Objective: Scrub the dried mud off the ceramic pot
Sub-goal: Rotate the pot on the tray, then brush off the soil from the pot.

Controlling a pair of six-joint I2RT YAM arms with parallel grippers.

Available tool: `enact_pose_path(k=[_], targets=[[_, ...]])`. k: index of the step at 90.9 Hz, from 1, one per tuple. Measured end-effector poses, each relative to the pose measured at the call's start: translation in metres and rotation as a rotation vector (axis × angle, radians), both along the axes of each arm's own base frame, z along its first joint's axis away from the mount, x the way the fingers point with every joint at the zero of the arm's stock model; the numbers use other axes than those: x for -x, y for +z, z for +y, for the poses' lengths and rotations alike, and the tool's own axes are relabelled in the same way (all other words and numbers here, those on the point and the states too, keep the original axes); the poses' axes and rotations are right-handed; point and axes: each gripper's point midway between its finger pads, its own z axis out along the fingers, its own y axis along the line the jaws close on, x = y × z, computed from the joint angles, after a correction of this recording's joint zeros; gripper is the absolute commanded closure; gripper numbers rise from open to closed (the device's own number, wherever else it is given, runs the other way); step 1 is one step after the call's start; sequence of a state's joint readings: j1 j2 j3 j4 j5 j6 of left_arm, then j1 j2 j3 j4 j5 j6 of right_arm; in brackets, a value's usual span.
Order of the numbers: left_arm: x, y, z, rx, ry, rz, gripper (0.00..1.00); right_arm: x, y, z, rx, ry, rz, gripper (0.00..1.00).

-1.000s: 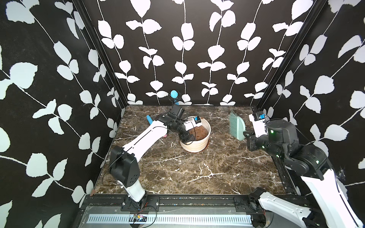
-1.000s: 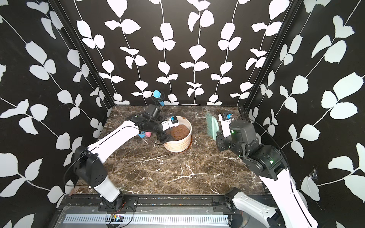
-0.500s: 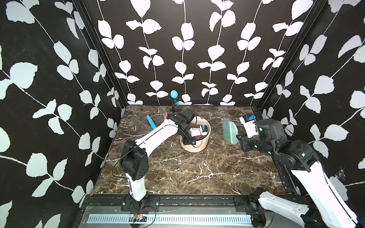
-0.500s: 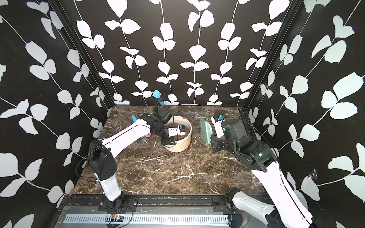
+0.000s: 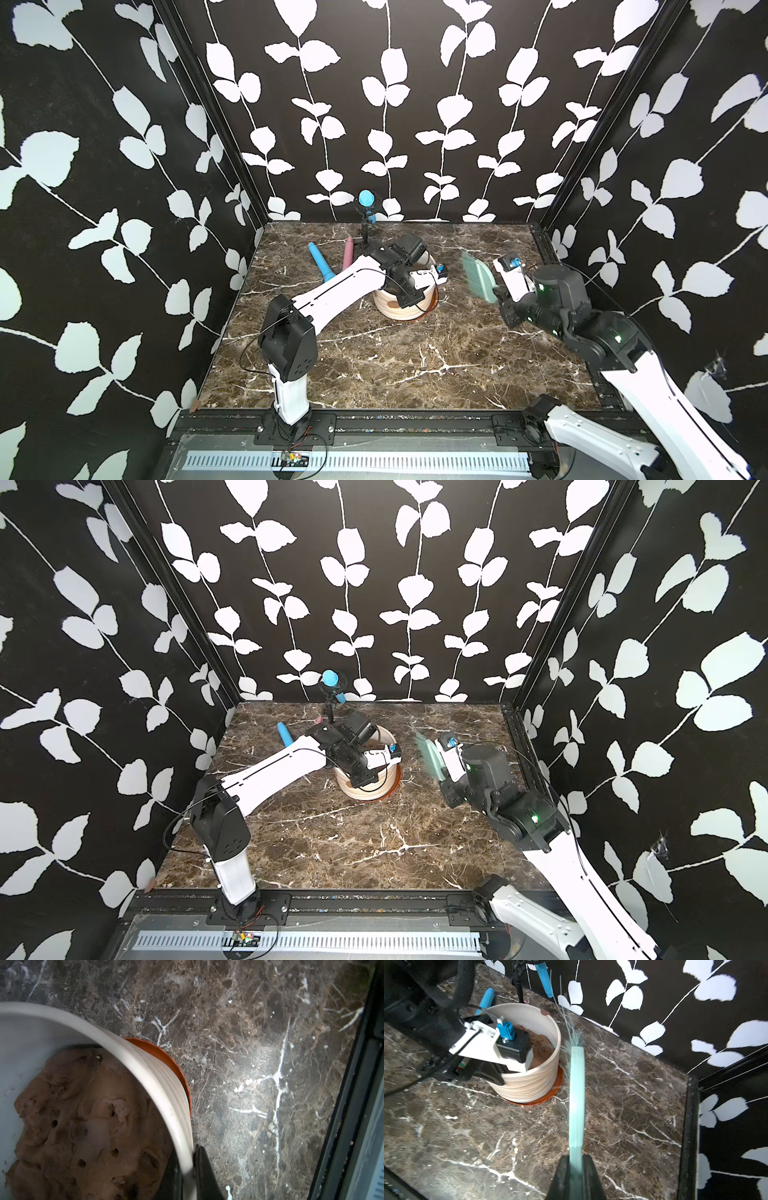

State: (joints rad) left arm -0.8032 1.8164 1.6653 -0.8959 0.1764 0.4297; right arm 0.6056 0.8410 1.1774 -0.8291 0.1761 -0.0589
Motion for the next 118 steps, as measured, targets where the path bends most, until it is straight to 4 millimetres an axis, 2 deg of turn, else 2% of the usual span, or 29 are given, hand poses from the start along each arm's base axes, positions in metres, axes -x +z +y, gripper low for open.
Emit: enact_pose_path(k=[10,21,30,49,63,71,75,85,93,98,99,100,102,104,109,118], targets=[[-0.004,0.001,-0.009,0.031,0.107,-0.033,1.00,0.002,-0.001,-0.017,0.093,-0.007,-0.095,1.00],[-0.008,0.003,-0.015,0.061,0.232,-0.046,1.00,0.009,-0.007,-0.022,0.209,0.069,-0.130,1.00],[-0.010,0.003,-0.021,0.080,0.320,-0.043,1.00,0.022,-0.022,-0.011,0.298,0.233,-0.092,1.00],[-0.013,0.004,-0.042,0.140,0.455,-0.018,0.98,0.070,-0.072,0.018,0.392,0.666,0.080,1.00],[-0.015,0.006,-0.054,0.202,0.498,0.031,0.70,0.086,-0.091,0.027,0.372,0.797,0.071,1.00],[-0.011,0.012,-0.064,0.252,0.484,0.070,0.49,0.082,-0.092,0.034,0.359,0.816,0.011,1.00],[-0.010,0.016,-0.068,0.277,0.481,0.086,0.43,0.077,-0.090,0.038,0.357,0.820,-0.028,1.00],[-0.005,0.031,-0.071,0.322,0.464,0.096,0.38,0.062,-0.081,0.049,0.367,0.828,-0.142,1.00],[-0.002,0.056,-0.068,0.372,0.447,0.083,0.35,0.049,-0.074,0.056,0.383,0.835,-0.201,1.00],[0.000,0.078,-0.060,0.410,0.441,0.060,0.24,0.042,-0.070,0.061,0.396,0.841,-0.228,1.00],[0.001,0.082,-0.059,0.418,0.445,0.059,0.19,0.041,-0.069,0.062,0.397,0.842,-0.233,1.00],[0.001,0.087,-0.057,0.425,0.445,0.054,0.11,0.038,-0.069,0.063,0.402,0.843,-0.239,1.00],[0.002,0.098,-0.052,0.444,0.447,0.040,0.04,0.035,-0.068,0.065,0.407,0.846,-0.244,1.00],[0.003,0.108,-0.046,0.460,0.447,0.025,0.02,0.032,-0.067,0.067,0.413,0.851,-0.252,1.00],[0.003,0.132,-0.027,0.508,0.473,-0.007,0.02,0.025,-0.065,0.072,0.424,0.858,-0.271,1.00],[0.003,0.167,0.022,0.574,0.551,-0.085,0.02,0.016,-0.062,0.079,0.436,0.867,-0.306,1.00]])
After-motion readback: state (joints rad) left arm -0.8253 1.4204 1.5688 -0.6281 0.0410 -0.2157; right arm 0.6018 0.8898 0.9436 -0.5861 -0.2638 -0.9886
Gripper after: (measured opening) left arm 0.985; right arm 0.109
